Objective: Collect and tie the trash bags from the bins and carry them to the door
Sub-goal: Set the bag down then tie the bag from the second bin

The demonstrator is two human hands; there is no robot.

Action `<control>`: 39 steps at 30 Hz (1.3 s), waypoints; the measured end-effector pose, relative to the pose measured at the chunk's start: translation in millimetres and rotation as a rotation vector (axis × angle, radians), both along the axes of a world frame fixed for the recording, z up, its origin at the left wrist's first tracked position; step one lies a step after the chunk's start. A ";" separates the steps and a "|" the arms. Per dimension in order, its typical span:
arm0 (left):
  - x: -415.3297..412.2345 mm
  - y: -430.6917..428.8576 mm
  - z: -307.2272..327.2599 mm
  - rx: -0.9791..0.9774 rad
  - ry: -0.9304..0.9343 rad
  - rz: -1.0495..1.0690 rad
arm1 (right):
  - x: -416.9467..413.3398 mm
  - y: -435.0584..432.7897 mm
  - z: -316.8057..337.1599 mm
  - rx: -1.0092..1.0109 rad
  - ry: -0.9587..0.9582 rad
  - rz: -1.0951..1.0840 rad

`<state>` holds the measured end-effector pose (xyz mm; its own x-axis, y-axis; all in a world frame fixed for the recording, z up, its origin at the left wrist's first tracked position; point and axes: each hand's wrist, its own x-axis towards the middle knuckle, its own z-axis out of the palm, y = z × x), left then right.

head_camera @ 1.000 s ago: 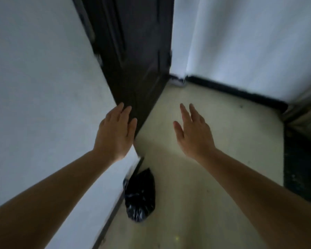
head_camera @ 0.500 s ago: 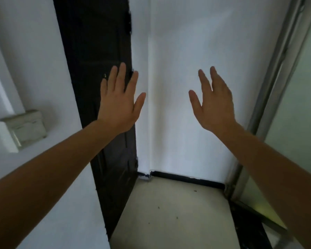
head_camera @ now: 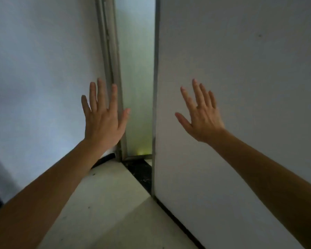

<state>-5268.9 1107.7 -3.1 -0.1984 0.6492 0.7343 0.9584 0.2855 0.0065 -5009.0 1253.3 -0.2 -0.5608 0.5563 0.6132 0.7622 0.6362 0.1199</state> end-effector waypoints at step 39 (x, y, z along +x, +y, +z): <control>1271.7 143.5 -146.6 -0.372 0.068 -1.561 | 1165.6 -253.1 -133.2 -0.147 0.259 -1.591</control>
